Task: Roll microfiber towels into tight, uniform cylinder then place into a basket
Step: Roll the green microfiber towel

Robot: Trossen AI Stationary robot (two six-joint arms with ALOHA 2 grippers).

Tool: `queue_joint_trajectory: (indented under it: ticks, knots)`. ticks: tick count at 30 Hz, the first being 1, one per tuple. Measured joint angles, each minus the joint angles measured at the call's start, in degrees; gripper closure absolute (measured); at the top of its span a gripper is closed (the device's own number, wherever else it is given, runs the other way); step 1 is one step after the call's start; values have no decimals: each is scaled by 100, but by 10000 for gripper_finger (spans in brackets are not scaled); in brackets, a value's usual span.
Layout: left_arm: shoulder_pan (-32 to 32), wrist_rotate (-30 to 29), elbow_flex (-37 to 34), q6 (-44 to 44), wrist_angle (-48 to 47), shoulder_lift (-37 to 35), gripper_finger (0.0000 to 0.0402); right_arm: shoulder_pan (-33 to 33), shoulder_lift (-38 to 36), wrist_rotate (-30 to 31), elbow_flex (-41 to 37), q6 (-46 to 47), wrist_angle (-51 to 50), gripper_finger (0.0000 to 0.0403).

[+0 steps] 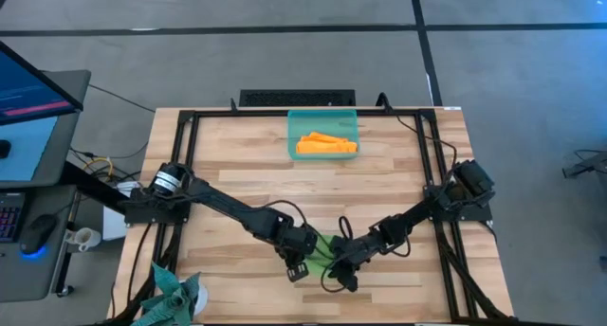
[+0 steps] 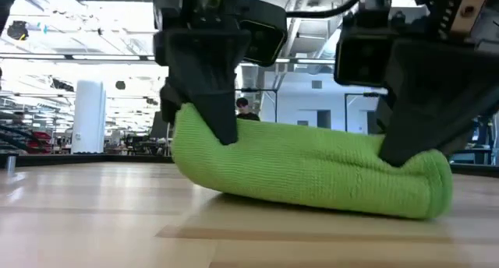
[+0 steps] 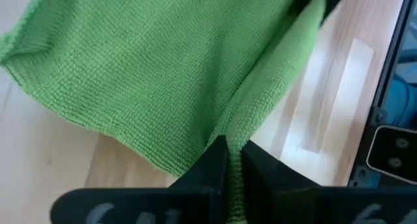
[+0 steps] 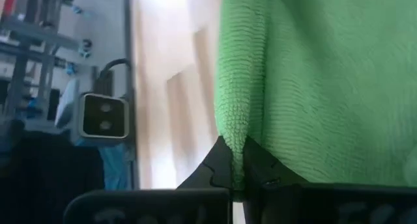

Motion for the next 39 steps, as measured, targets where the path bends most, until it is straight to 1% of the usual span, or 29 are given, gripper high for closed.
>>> queue_joint_trajectory:
  ticks: [3,8,12,16,20,25,28,33,35,39]
  knots:
    - [75,-14,-4,147,41,0,389,-51,-7,30,-120,222,-32,384]
    - [145,-155,-8,339,32,0,389,-190,-33,-5,-279,789,13,372]
    - [174,-169,-11,404,9,0,389,-290,-31,-145,-303,1041,34,383]
    - [171,-203,-11,521,8,0,385,-385,-26,-278,-306,1222,43,384]
    - [171,-423,-15,833,-90,0,364,-450,-22,-409,-306,1289,23,374]
    - [171,-469,-19,1288,-256,0,323,-467,-22,-471,-313,1317,-7,385]
    - [193,-469,-19,1433,-538,-4,303,-467,-22,-467,-313,1379,-16,385]
    - [142,-538,-19,1523,-980,-7,294,-467,-22,-506,-315,1379,-27,377]
    - [-16,-738,-19,1611,-979,-7,295,-469,-22,-502,-315,1315,-30,382]
    - [-526,-1414,-19,1620,-730,-9,301,-469,-22,-497,-315,1287,-32,385]
